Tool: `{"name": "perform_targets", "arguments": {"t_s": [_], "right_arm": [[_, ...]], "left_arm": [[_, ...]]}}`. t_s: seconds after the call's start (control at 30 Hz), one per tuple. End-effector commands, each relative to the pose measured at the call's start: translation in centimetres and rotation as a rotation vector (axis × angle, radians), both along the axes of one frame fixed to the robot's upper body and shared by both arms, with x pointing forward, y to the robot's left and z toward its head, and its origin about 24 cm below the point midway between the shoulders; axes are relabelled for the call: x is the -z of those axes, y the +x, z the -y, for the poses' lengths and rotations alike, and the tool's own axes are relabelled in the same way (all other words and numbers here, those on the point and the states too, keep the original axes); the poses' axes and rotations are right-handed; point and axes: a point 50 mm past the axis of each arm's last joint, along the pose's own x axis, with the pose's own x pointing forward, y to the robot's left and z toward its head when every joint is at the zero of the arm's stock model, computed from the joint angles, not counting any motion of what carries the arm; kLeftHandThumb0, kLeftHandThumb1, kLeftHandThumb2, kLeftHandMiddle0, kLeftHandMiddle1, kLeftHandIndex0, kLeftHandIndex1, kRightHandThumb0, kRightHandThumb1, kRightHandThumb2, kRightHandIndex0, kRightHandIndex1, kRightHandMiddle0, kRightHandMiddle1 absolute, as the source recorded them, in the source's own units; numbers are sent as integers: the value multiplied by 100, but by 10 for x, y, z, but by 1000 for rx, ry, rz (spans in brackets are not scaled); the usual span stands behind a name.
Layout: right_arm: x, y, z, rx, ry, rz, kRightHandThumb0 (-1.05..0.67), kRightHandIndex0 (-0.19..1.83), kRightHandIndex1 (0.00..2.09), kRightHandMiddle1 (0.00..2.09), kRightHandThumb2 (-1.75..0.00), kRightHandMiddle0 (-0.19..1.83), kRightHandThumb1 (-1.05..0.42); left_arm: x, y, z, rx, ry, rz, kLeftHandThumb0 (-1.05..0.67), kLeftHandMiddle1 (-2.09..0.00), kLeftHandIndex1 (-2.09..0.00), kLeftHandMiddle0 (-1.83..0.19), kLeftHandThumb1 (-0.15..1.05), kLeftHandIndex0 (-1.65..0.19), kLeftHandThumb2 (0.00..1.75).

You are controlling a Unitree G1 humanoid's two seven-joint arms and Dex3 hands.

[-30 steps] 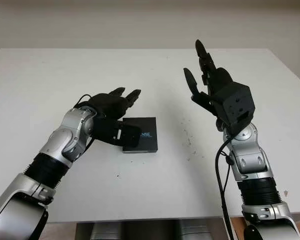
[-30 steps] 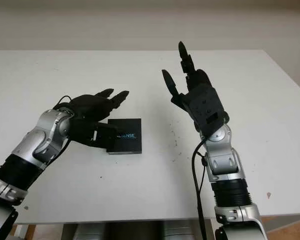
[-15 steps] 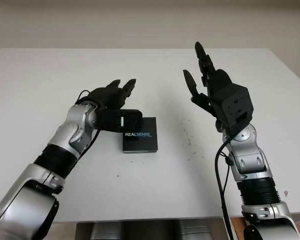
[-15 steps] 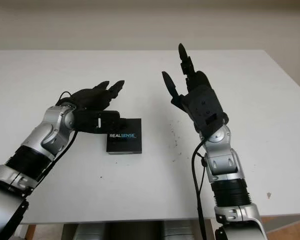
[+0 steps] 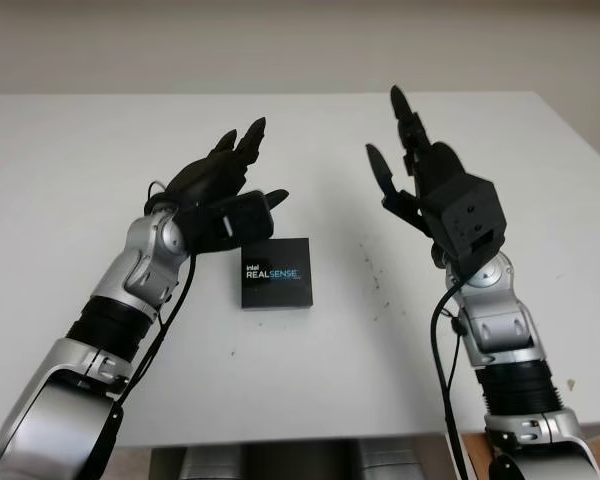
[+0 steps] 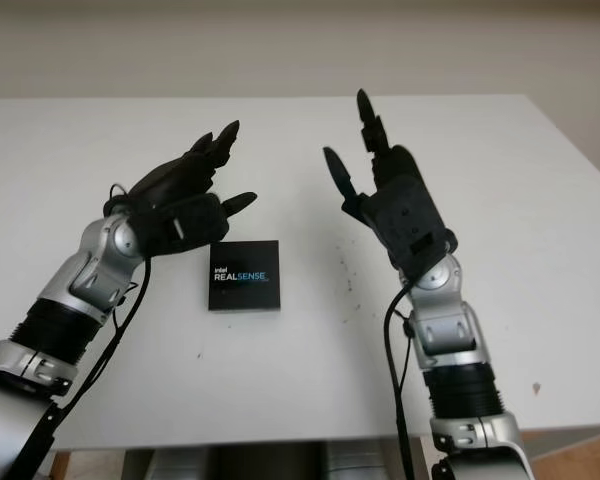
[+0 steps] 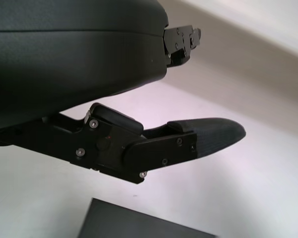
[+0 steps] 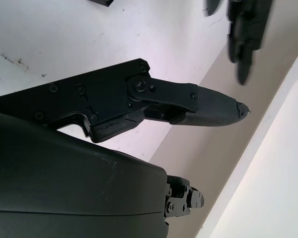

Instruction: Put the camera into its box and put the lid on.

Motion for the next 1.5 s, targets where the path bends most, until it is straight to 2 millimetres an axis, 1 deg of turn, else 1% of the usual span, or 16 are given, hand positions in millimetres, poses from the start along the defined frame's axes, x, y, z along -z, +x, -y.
{"name": "perform_targets", "arguments": {"t_s": [0.0, 0.1, 0.17, 0.33, 0.37, 0.47, 0.53, 0.73, 0.97, 1.1, 1.23, 1.27, 1.3, 1.33, 1.4, 1.47], "right_arm": [[-5, 0, -1, -3, 8, 17, -80, -5, 6, 6, -59, -5, -105], [-5, 0, 0, -5, 2, 15, -80, -6, 6, 6, -58, -5, -105], [-5, 0, 0, -4, -5, 17, -80, -6, 6, 6, -58, -5, -105], [-6, -1, 0, -7, -5, 21, -80, -5, 6, 6, -59, -5, -105], [-5, 0, -1, -8, 0, 21, -80, -5, 6, 6, -59, -5, -105], [-5, 0, -1, -10, 9, 19, -80, -5, 6, 5, -58, -5, -105], [-5, 0, -1, -12, 14, 17, -79, -5, 6, 6, -58, -5, -105], [-6, 0, -1, -17, 10, 30, -75, -6, 5, 6, -61, -5, -105], [-5, 1, -1, -23, 17, 35, -71, -6, 5, 6, -62, -5, -105], [-5, 1, -1, -17, 11, 37, -70, -5, 6, 6, -62, -4, -105], [-5, 2, -1, -14, 1, 37, -70, -4, 6, 7, -63, -3, -105], [-5, 2, -1, -13, 1, 37, -70, -4, 6, 7, -63, -3, -105], [-5, 2, -1, -13, -1, 38, -70, -4, 6, 7, -63, -3, -105], [-6, 2, -1, -12, -2, 40, -71, -4, 6, 7, -63, -3, -105], [-6, 3, -2, -16, 0, 40, -71, -4, 6, 7, -63, -3, -105], [-6, 3, -2, -16, -4, 41, -70, -4, 6, 7, -63, -4, -105]], "left_arm": [[-15, -13, -4, 26, -41, 71, -81, 0, 0, 19, 105, 19, 66], [-26, -34, -9, 89, -67, 97, -84, 0, 0, 19, 105, 19, 58], [-32, -50, -13, 140, -34, 96, -88, 0, 0, 19, 105, 19, 52], [-37, -75, -20, 205, 173, 82, -99, 0, 0, 19, 105, 19, 37], [-37, -78, -20, 206, 215, 83, -100, 0, 0, 19, 105, 19, 30], [-36, -86, -22, 192, 347, 72, -100, 0, 0, 19, 105, 19, 16], [-34, -91, -23, 169, 420, 49, -96, 0, 0, 19, 104, 19, 12], [-11, -92, -16, 31, 541, 30, -78, 0, 0, 19, 94, 19, 4], [15, -94, -4, -38, 570, 64, -64, -3, -1, 17, 95, 18, 5], [24, -92, 0, -69, 537, 153, -57, -10, -6, 3, 95, 9, 5], [28, -89, 5, -107, 544, 267, -62, -17, -13, -14, 96, -4, 6], [29, -89, 6, -108, 544, 279, -62, -27, -14, -10, 96, -6, 6], [30, -89, 7, -110, 547, 282, -64, -50, -14, 3, 98, -6, 6], [30, -89, 7, -112, 552, 276, -67, -66, -14, 12, 99, -5, 6], [29, -88, 8, -114, 568, 263, -71, -73, -14, 17, 99, -5, 5], [28, -89, 8, -112, 595, 230, -78, -73, -15, 19, 97, -5, 5]]}}
